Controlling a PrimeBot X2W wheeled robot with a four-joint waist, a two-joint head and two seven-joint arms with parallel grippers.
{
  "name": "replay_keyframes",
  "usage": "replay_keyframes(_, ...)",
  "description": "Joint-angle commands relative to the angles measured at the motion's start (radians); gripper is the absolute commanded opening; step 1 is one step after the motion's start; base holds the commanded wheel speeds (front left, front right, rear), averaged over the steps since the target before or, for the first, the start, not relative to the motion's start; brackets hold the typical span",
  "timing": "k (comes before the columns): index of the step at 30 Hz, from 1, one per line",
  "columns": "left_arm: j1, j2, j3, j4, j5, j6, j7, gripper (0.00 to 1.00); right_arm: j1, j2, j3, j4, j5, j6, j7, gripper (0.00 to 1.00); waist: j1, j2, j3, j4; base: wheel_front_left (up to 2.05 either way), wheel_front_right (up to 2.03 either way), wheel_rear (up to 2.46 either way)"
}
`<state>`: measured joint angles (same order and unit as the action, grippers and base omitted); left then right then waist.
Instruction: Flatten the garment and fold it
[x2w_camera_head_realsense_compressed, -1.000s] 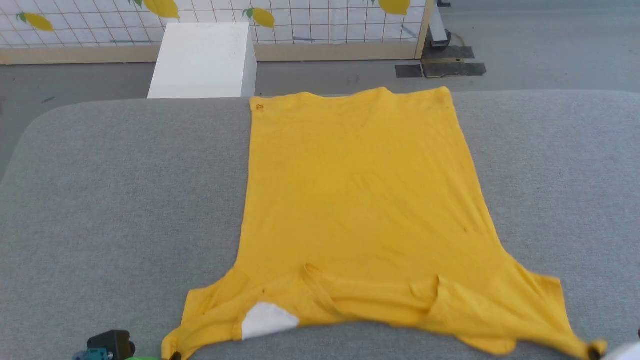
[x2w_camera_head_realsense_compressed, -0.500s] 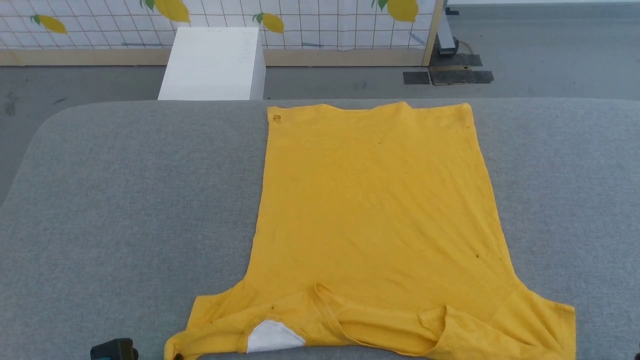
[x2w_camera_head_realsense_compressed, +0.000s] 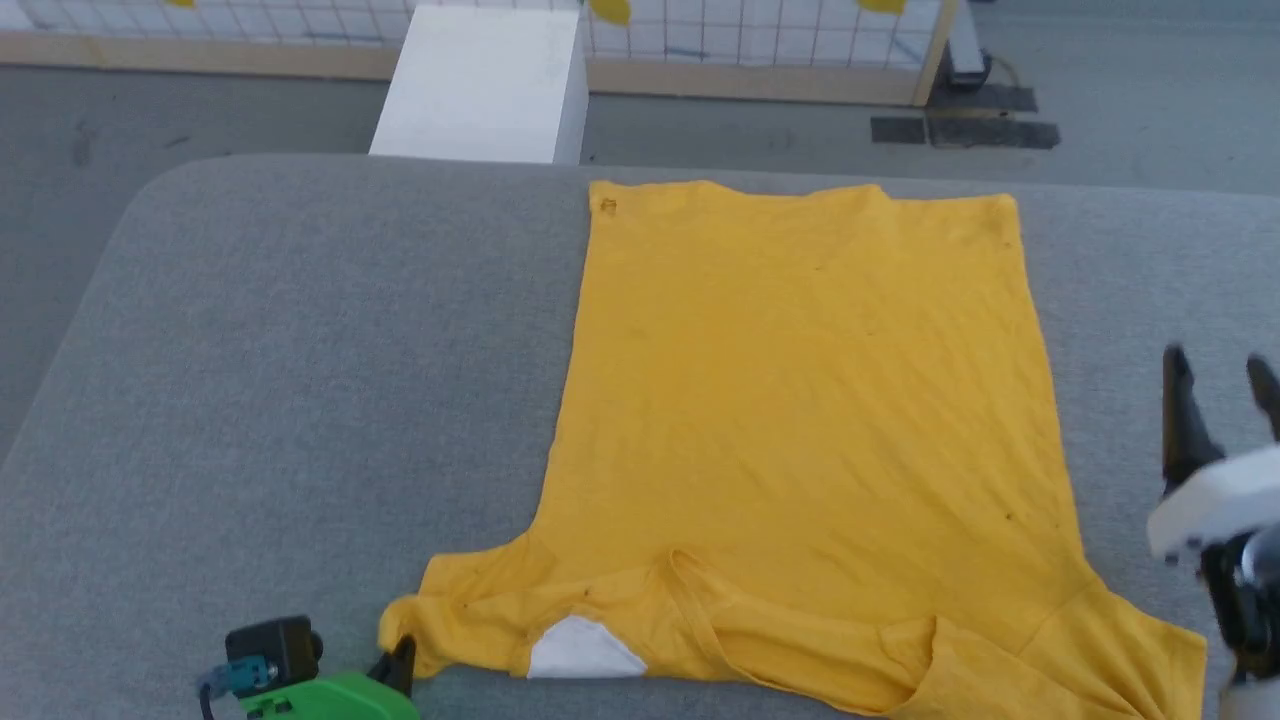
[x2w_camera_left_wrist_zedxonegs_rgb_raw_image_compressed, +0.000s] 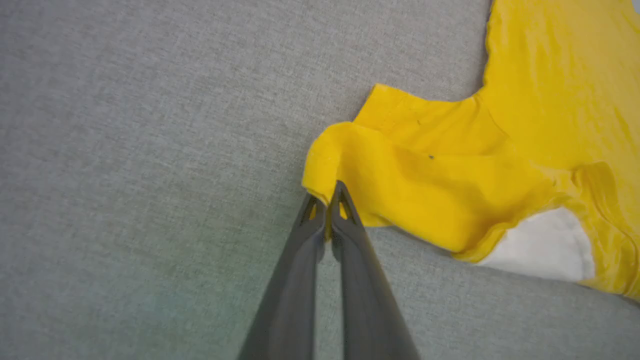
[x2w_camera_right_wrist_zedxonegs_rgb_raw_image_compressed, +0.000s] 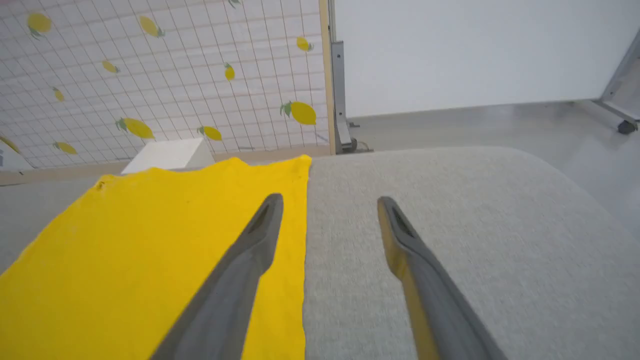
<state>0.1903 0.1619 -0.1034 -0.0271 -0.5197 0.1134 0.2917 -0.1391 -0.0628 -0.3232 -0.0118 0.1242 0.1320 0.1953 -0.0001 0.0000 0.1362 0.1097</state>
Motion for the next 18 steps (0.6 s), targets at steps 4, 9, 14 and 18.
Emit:
replay_keyframes(4,-0.062,-0.015,-0.019,-0.014,0.002,-0.021,-0.015,0.00,-0.185,-0.054,-0.001,0.125,-0.005,-0.001,-0.040,1.00,0.0001,0.0000,0.103,0.086,0.00,0.00,0.00)
replay_keyframes(9,-0.115,-0.036,-0.047,-0.036,-0.001,-0.040,-0.038,0.00,-0.384,-0.147,-0.016,0.292,-0.017,-0.001,0.000,1.00,0.0001,0.0000,0.197,0.164,0.00,0.00,0.00)
replay_keyframes(14,-0.162,-0.056,-0.087,-0.094,-0.002,-0.066,-0.064,0.00,-0.606,-0.256,-0.059,0.451,-0.047,-0.001,0.182,1.00,0.0001,0.0000,0.321,0.263,0.00,0.00,0.00)
replay_keyframes(18,-0.176,-0.068,-0.115,-0.123,-0.007,-0.077,-0.078,0.00,-0.706,-0.290,-0.091,0.481,-0.088,-0.001,0.318,1.00,0.0001,0.0000,0.390,0.304,0.00,0.00,0.00)
